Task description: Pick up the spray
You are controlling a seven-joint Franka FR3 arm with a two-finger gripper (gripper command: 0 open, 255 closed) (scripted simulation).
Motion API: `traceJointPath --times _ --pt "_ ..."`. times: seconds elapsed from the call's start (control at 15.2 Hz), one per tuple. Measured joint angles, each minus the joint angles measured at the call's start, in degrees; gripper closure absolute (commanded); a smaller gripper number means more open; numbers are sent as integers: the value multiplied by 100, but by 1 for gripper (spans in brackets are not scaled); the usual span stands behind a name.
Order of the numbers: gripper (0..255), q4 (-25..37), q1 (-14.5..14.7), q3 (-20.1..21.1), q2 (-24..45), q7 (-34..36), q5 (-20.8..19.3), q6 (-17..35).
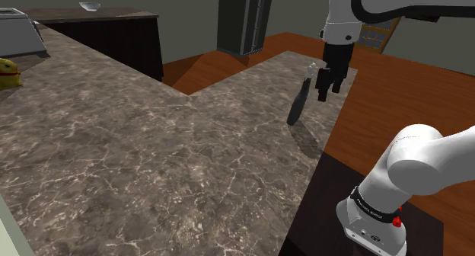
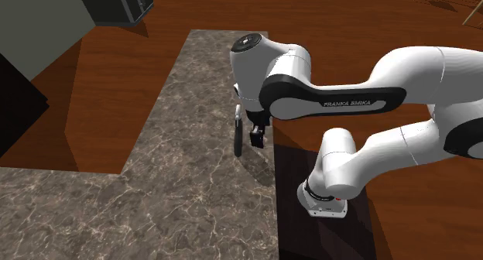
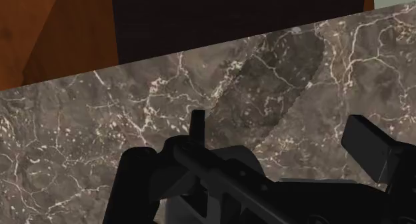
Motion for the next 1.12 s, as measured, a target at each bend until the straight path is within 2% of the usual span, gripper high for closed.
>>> traceJointPath --times 0.13,0.26,0.46,0.66,0.73,0.86,1.12 --pt "0 -104 -101 155 -78 276 23 176" --pt "0 -419 -512 707 -237 1589 37 866" --pt "0 -679 -1382 1812 -327 4071 -99 1888" --pt "0 -694 -2482 3001 -263 6634 -401 2572" --pt "0 -723 -2661 3199 -270 7081 -440 2678" --pt "0 -822 -2817 3379 -242 7457 -473 2866" --pt "0 -1045 -2861 3544 -179 7708 -460 3149"
